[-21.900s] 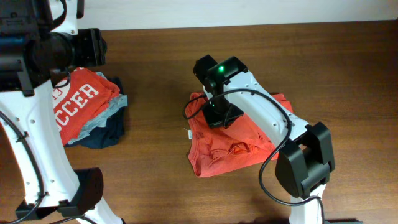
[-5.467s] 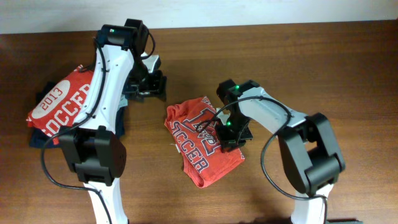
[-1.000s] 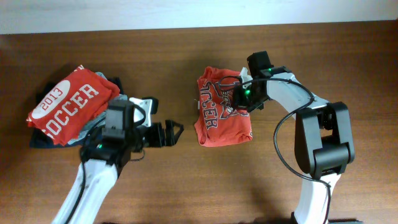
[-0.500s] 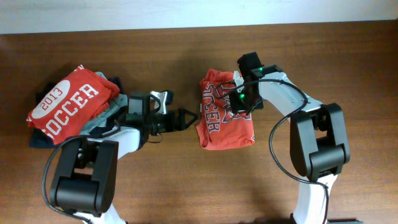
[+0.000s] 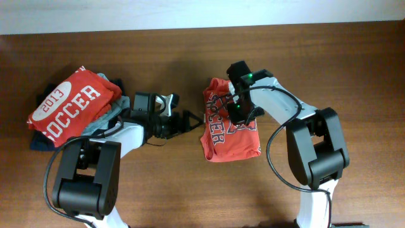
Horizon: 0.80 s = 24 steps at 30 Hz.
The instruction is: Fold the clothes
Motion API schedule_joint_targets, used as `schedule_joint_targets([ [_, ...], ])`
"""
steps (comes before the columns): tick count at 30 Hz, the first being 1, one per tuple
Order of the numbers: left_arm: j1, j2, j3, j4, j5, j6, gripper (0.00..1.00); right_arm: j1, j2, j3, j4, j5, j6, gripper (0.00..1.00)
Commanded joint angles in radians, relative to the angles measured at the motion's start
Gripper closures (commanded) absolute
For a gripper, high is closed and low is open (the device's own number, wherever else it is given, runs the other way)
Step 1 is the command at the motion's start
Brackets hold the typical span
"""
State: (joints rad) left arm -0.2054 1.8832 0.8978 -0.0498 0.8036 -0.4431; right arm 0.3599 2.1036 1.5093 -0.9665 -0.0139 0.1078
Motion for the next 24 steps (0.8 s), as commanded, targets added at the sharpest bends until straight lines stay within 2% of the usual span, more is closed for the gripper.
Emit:
schedule_joint_targets([
  [1, -0.029, 0.035, -0.006, -0.062, -0.089, -0.052, 0.07, 0.058, 0.083, -0.069, -0.04, -0.022, -0.008, 0.96],
  [9, -0.122, 0.105, -0.006, 0.088, -0.111, -0.201, 0.03, 0.07, 0.083, -0.069, -0.041, -0.023, -0.007, 0.96],
  [14, -0.123, 0.204, -0.006, 0.21, -0.023, -0.272, 0.04, 0.071, 0.076, -0.069, -0.047, -0.023, -0.007, 0.96],
  [20, -0.123, 0.224, 0.003, 0.225, -0.005, -0.279, 0.05, 0.071, 0.064, -0.069, -0.047, -0.023, -0.007, 0.96],
  [22, -0.126, 0.224, 0.006, 0.22, 0.002, -0.279, 0.08, 0.071, 0.06, -0.069, -0.048, -0.019, -0.005, 0.96],
  [24, -0.126, 0.224, 0.006, 0.213, 0.002, -0.279, 0.08, 0.067, 0.05, -0.069, -0.052, 0.017, 0.04, 0.96],
])
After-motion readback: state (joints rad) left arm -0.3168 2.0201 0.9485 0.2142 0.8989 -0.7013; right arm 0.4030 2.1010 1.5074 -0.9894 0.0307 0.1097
